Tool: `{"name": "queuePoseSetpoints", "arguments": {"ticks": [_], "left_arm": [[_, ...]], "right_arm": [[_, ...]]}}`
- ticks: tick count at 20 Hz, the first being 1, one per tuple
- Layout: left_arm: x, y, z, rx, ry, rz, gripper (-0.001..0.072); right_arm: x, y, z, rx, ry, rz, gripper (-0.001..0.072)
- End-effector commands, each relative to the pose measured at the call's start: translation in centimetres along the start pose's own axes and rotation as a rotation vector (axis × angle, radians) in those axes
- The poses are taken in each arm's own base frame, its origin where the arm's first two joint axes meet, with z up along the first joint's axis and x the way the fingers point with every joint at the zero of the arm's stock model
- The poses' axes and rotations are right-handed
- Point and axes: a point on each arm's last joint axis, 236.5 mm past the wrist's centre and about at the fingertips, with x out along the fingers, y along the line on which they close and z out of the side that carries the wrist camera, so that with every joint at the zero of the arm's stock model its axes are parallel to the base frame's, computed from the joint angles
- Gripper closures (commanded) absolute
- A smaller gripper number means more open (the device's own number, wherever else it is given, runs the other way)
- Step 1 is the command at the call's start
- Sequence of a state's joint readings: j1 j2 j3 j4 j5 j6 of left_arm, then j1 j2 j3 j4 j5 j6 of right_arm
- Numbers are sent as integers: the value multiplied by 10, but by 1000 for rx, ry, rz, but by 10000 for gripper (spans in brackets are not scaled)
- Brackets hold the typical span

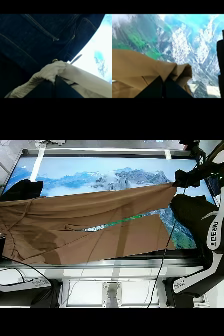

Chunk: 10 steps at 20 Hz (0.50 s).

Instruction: Fold the clothes and pants, and hang the long-sleeved shirts on hangers.

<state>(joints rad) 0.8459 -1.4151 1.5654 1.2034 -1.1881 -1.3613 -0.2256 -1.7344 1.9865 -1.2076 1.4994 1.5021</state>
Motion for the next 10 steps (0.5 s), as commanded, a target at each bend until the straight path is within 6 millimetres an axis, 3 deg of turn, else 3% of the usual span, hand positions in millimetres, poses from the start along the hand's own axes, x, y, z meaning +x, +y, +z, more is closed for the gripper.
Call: {"name": "queuePoseSetpoints", "arguments": {"ticks": [1, 5, 7, 10], "left_arm": [[16, -3, 1, 0, 6, -10, 675], [60, -20, -9, 25, 58, -37, 676], [71, -18, 3, 3, 10, -25, 676], [76, -11, 32, -90, -111, -6, 676]], "right_arm": [[36, -14, 11, 89, -7, 1, 704], [100, -23, 31, 171, -47, 35, 704], [121, -28, 50, 230, -121, 46, 704], [137, -30, 75, 307, -224, 94, 704]]}}
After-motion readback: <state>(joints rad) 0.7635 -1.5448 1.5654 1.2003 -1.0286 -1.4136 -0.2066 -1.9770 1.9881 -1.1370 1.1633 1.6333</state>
